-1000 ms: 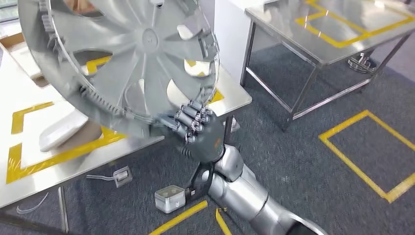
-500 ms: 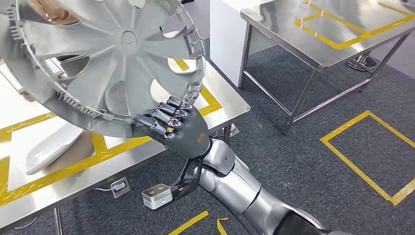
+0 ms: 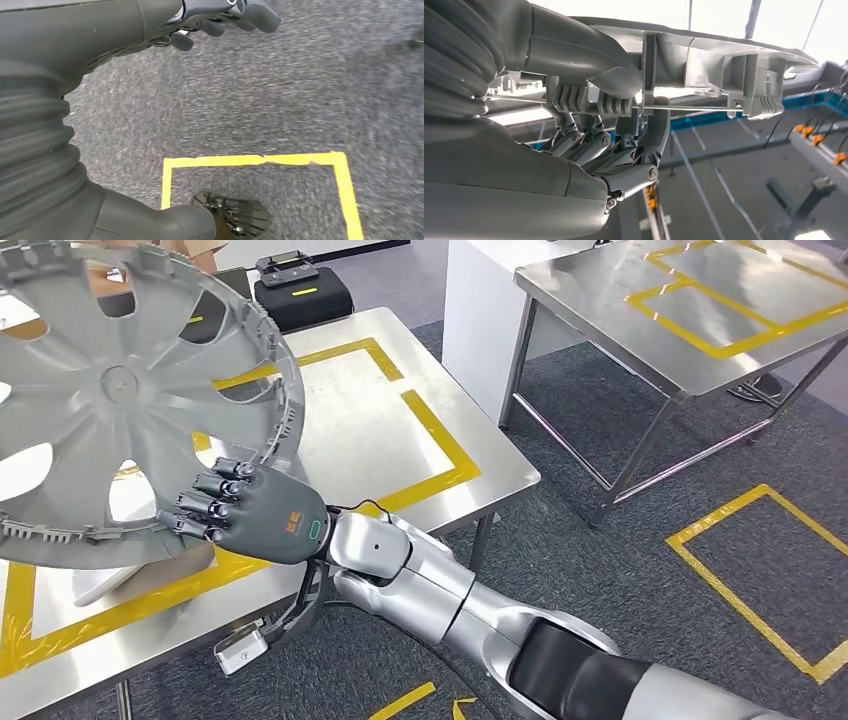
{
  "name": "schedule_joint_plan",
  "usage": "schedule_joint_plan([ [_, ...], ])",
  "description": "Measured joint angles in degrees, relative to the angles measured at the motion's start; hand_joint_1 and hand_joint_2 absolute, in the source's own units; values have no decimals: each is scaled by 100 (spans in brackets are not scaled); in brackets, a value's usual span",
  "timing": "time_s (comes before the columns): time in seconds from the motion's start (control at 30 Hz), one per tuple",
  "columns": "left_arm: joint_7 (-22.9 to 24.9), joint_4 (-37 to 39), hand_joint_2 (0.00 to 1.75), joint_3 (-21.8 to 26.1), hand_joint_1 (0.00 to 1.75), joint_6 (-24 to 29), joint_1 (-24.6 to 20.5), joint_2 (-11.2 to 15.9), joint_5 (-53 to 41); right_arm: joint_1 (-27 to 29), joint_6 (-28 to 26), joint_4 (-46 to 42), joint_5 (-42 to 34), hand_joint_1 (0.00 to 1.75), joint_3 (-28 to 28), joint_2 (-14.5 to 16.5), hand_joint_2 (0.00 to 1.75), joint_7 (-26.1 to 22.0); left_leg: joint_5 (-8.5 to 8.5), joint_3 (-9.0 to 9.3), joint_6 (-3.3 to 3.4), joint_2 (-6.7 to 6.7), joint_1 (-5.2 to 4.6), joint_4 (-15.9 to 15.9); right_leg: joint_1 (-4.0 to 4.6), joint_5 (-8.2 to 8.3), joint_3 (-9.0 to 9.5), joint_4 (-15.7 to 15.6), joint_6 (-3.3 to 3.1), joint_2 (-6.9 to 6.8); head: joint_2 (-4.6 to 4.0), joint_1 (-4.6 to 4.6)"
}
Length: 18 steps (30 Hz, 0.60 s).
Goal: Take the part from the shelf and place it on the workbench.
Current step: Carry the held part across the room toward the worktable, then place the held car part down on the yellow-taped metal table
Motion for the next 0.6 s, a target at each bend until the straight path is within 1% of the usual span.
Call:
schedule_joint_plan([
  [0.03,-5,2,175,-28,0,2,-7,-13,-42,-135,-4,225,-17,175,53,54,175,19,-8,2,-34,-2,1,-2,21,39,31,-128,-35,2,0,-3],
  [0.07,-12,3,175,-61,0,5,-10,-27,-87,-262,-12,453,-30,175,96,114,175,50,-8,-14,-56,-3,-5,8,28,36,46,-153,-38,5,0,-8],
  [0.13,-41,6,175,-139,0,23,-6,-50,-188,-495,-36,911,-49,175,152,232,175,148,-18,1,-53,6,-11,-6,22,136,86,-191,-27,7,0,-1],
  [0.17,-61,7,175,-184,0,46,-5,-62,-252,-606,-46,1146,-49,175,170,286,175,209,-22,7,-47,12,-13,-17,19,142,98,-195,-17,8,0,-1],
  [0.2,-74,8,175,-234,0,87,-7,-70,-333,-715,-56,1380,-38,175,186,332,175,279,-24,30,-48,17,-9,-45,25,131,98,-193,-24,9,0,1],
  [0.23,-70,8,175,-296,0,148,-9,-76,-434,-824,-63,1613,-10,175,199,374,175,359,-19,39,-68,19,-7,-60,27,122,98,-192,-39,10,0,6],
  [0.3,-16,8,175,-443,0,288,-11,-80,-634,-1047,-68,2073,55,175,221,443,175,517,-16,53,-81,20,-7,-87,27,114,98,-191,-55,8,0,4],
  [0.4,75,9,175,-606,0,422,-8,-81,-740,-1338,-53,2682,143,175,234,479,175,696,-7,60,-106,19,-7,-107,28,110,99,-191,-72,4,0,5],
  [0.5,76,9,175,-661,0,522,-7,-82,-694,-1512,-17,3091,236,175,234,479,175,843,-3,61,-118,20,-7,-111,29,113,98,-190,-78,7,0,6],
  [0.57,74,8,175,-667,0,563,-14,-82,-653,-1584,-8,3299,262,87,234,472,175,921,-1,62,-122,21,-7,-111,27,114,98,-190,-80,7,0,6],
  [0.6,77,8,175,-667,0,587,-17,-82,-635,-1611,-8,3378,266,44,232,466,131,951,-1,61,-122,21,-8,-111,26,114,98,-190,-81,8,0,6],
])
